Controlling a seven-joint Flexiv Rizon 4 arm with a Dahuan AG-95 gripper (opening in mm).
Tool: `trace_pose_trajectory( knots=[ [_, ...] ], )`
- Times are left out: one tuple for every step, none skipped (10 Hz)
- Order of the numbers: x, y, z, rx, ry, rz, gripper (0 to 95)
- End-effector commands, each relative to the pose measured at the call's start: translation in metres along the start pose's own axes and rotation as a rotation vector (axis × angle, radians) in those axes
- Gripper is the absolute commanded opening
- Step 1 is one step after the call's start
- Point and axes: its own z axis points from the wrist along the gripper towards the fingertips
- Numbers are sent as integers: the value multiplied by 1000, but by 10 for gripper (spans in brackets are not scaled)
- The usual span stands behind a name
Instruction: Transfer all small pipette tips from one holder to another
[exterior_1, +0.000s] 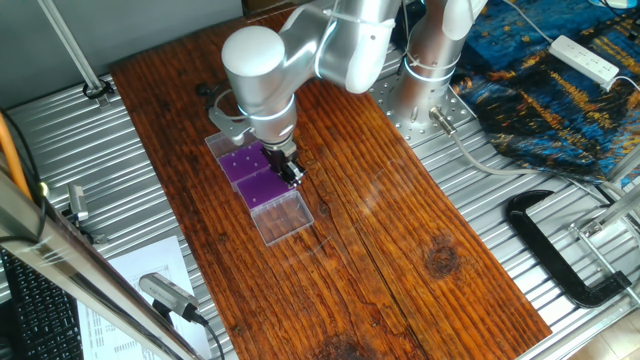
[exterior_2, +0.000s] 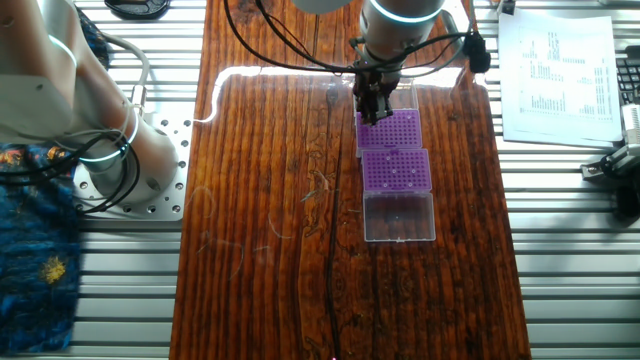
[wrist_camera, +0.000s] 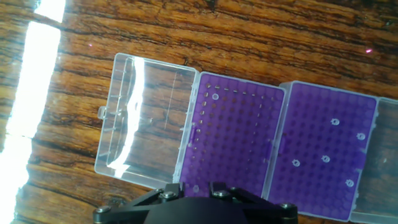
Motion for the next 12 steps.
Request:
trace_pose_trajectory(
  knots=[
    [1, 0, 0, 2, -2, 1, 0],
    [2, 0, 1, 4, -2, 1, 0],
    [2, 0, 2, 4, -3, 1, 0],
    [2, 0, 2, 3, -7, 2, 0],
    [2, 0, -1, 0, -8, 0, 190],
    [2, 0, -2, 0, -8, 0, 190],
    [2, 0, -1, 1, -9, -1, 190],
    [2, 0, 0, 2, -8, -1, 190],
    [2, 0, 1, 3, -8, -1, 190],
    [2, 0, 2, 4, -8, -1, 190],
    [2, 0, 3, 5, -7, -1, 190],
    [2, 0, 4, 6, -7, -2, 190]
  ],
)
